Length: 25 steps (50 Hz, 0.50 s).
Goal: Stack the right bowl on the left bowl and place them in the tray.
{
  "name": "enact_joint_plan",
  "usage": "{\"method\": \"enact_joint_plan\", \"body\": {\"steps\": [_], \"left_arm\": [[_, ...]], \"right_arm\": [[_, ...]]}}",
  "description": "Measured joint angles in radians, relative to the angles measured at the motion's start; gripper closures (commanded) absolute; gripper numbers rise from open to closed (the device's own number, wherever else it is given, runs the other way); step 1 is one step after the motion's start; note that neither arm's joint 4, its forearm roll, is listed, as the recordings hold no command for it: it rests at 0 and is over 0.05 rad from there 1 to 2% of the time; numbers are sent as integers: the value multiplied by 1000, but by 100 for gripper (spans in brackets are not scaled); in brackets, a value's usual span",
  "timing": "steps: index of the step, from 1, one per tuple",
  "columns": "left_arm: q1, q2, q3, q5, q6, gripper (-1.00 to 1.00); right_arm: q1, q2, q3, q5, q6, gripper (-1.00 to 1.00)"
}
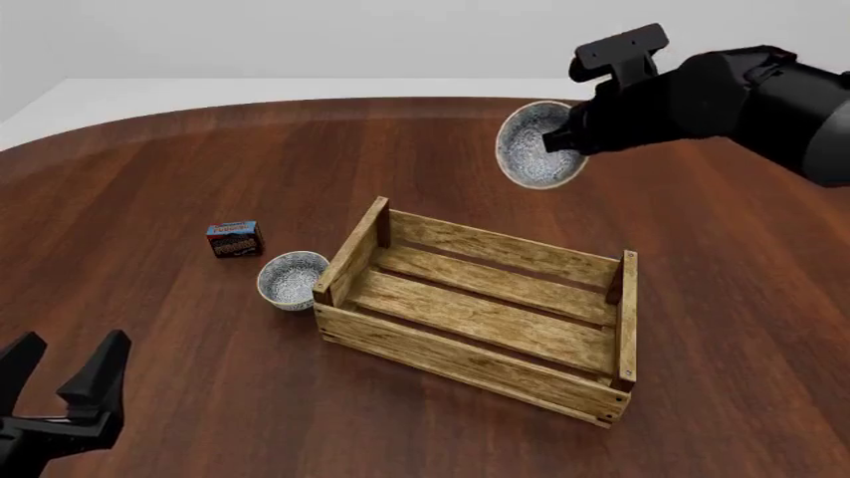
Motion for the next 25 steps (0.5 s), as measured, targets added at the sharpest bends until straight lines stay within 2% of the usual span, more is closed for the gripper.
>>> {"method": "enact_joint_plan", "body": {"steps": [25], "left_arm": [[4,-14,-9,17,25,-100]], "right_arm": [[192,-30,-26,4,16,100]]}}
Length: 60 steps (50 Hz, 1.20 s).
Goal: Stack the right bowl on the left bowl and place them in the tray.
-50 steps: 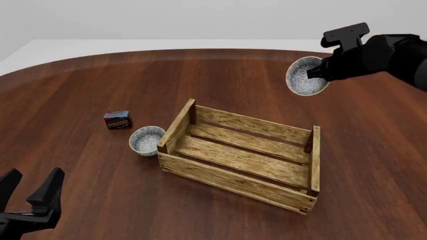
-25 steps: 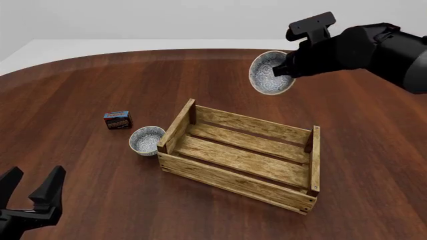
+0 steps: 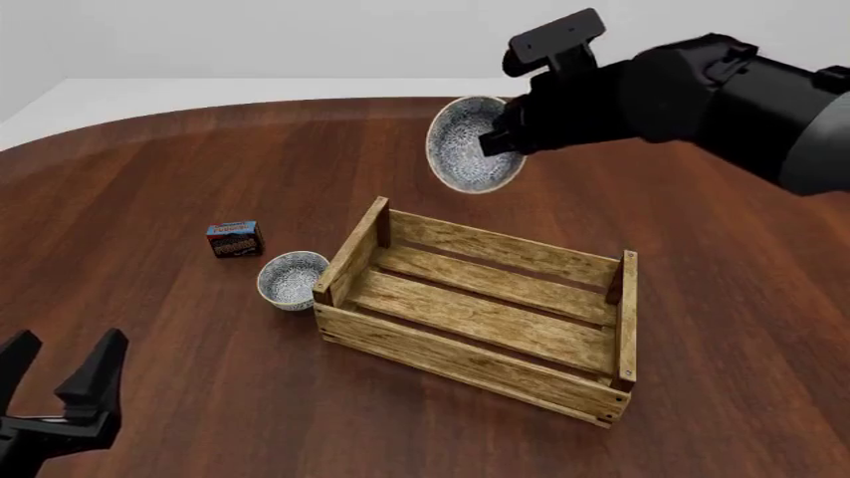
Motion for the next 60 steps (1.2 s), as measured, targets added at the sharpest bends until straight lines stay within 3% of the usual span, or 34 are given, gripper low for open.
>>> {"method": "enact_joint_plan", "body": {"steps": [28,60], "left_arm": [[-39,-37,-50,75,39,-100],[-329,238,-289,-11,109,-100]], "right_arm": [[102,-6,15,-13,-2,100],[127,-33,32,-14,4,100]]}}
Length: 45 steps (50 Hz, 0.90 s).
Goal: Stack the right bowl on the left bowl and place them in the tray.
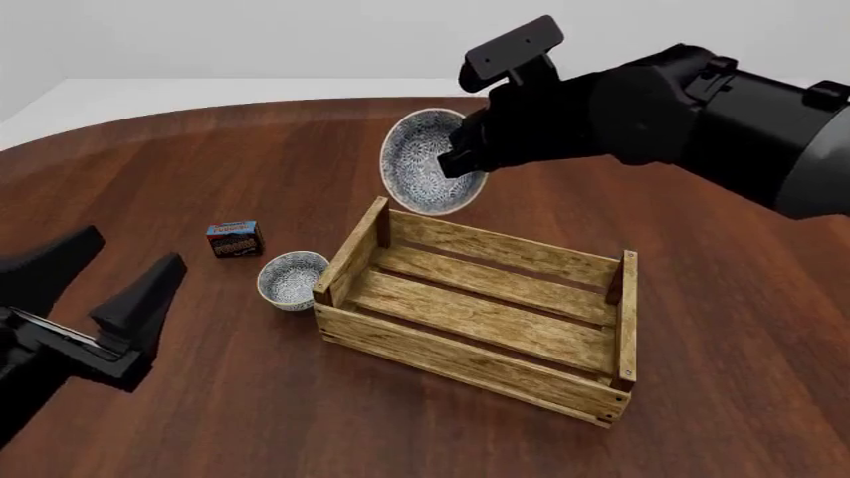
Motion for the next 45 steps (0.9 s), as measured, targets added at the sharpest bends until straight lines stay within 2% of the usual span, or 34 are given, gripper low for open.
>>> {"method": "enact_joint_plan", "body": {"steps": [20,34,45], "left_arm": [[-141,275,-147,-122,11,-100],[-218,460,-266,-162,26,-100],[-256,541,-341,-166,41,-100]], "right_arm": [[4,-6,4,-1,4,100],[8,-7,5,-1,9,100],[8,-1,2,0,11,100]]}}
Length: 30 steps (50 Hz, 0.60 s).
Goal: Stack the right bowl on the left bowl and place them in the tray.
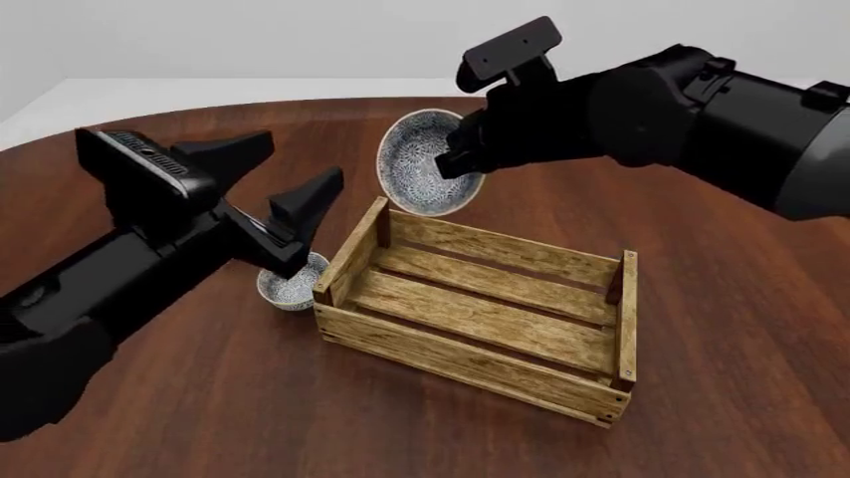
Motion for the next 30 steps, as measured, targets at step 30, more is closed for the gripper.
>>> {"method": "enact_joint_plan", "body": {"steps": [30], "left_arm": [[-7,158,-103,-51,-17,-100]], "right_arm": [[-5,15,-5,-1,4,100]]}}
